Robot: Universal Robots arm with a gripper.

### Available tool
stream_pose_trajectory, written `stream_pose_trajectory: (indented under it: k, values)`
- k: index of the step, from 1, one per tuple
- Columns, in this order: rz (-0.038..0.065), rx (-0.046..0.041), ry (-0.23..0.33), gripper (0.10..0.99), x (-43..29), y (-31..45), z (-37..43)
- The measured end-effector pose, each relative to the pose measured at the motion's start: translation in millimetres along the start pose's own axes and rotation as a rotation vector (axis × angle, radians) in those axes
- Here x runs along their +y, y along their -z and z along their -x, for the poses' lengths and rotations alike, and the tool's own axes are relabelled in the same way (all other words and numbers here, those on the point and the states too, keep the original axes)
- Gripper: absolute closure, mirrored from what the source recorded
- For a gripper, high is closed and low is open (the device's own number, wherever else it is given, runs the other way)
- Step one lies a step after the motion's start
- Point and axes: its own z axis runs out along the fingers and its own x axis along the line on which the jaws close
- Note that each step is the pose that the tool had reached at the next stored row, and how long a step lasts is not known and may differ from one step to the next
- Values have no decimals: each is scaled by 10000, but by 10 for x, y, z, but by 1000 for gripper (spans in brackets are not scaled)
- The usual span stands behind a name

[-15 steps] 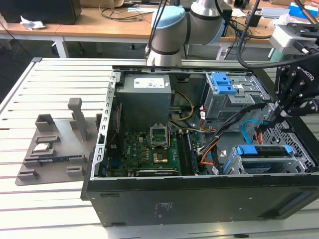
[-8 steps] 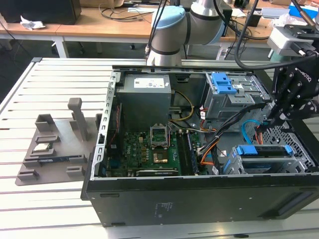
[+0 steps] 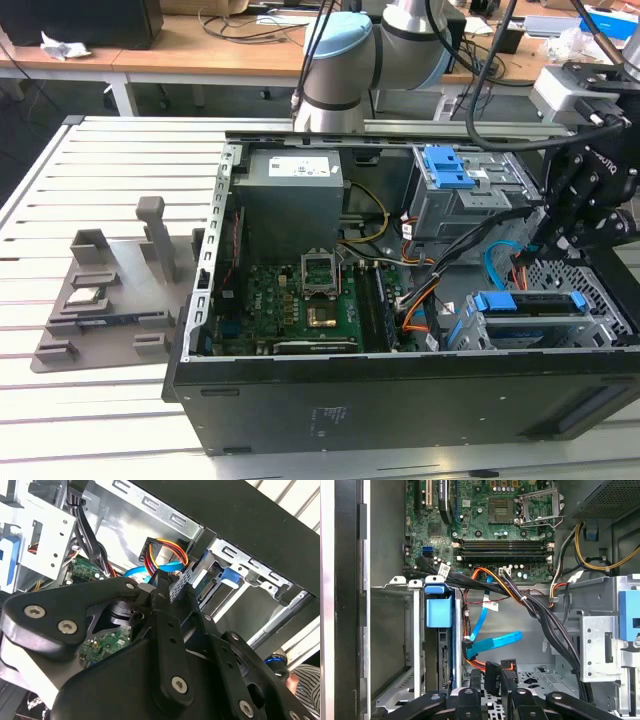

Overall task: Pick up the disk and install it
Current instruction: 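Insert the first disk wire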

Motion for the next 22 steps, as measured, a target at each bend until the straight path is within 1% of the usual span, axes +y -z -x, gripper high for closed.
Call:
stream_pose_trajectory:
  k: [1,9,10,11,15,17,19,21,22]
  values:
    - [0,0,0,784,-1,-16,0]
    - [0,4,0,784,-1,-19,0]
    - [0,5,-1,867,-1,-19,0]
    - [0,5,-1,918,-1,-19,0]
    - [0,9,-1,918,-1,-20,-3]
    - [-1,33,-2,918,-1,-19,-33]
    - [-3,78,-4,918,-3,-19,-86]
    - [-5,156,-6,918,-7,-21,-211]
    - [-6,175,-6,918,-9,-21,-251]
